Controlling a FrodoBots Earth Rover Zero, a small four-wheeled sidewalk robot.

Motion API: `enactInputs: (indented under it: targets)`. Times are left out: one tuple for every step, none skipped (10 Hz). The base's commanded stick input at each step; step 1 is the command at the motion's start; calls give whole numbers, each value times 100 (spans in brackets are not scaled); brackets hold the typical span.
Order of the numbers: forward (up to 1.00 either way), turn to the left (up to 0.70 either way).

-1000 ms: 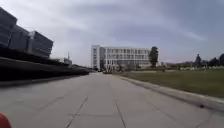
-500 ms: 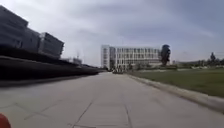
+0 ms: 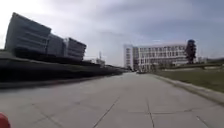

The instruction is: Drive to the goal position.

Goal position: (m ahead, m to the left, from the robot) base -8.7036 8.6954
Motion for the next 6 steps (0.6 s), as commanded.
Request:
enactInputs:
  targets:
    - [70, 35]
    - [70, 35]
    - [70, 35]
    - [70, 35]
    - [70, 35]
    - [70, 35]
